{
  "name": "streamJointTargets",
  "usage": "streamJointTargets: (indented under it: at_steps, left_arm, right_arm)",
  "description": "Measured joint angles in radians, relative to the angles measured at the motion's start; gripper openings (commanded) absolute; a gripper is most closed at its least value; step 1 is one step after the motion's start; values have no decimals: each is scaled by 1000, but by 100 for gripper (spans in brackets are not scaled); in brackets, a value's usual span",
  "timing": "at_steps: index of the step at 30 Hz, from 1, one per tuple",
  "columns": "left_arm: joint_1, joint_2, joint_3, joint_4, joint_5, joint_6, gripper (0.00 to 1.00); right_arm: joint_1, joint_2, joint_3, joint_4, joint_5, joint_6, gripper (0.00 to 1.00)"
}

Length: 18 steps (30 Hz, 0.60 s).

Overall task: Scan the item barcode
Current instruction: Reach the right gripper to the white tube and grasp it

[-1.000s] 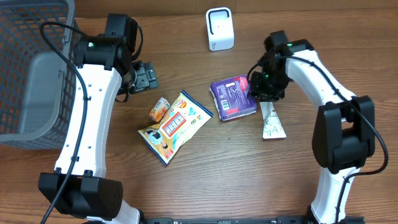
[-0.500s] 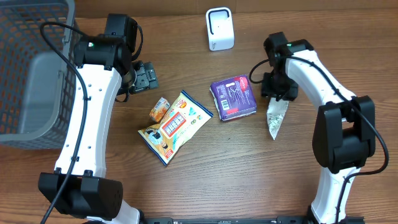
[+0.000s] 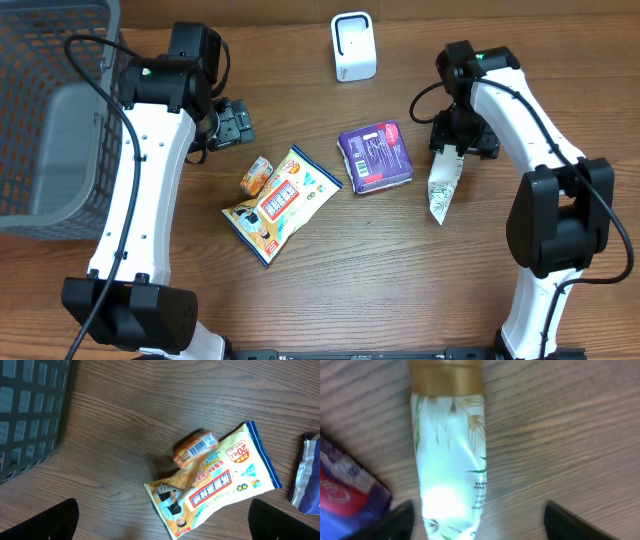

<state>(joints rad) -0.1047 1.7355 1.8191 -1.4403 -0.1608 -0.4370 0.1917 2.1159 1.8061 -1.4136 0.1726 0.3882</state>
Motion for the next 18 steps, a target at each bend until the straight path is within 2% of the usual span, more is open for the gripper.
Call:
streamJointTargets:
  at_steps: [5,12,14,18]
  left_arm:
    - [0,0,0,0,0,0,100]
    - [0,0,0,0,0,0,100]
    - [0,0,0,0,0,0,100]
    - [0,0,0,0,0,0,100]
  right_arm:
    - [-4,-1,-16,8,0,5,97]
    - [-9,-2,-130,134,-39,5,95]
    - [-9,-2,-168,185,-91,5,90]
    - [-6,-2,-209,262,-238,-14,89]
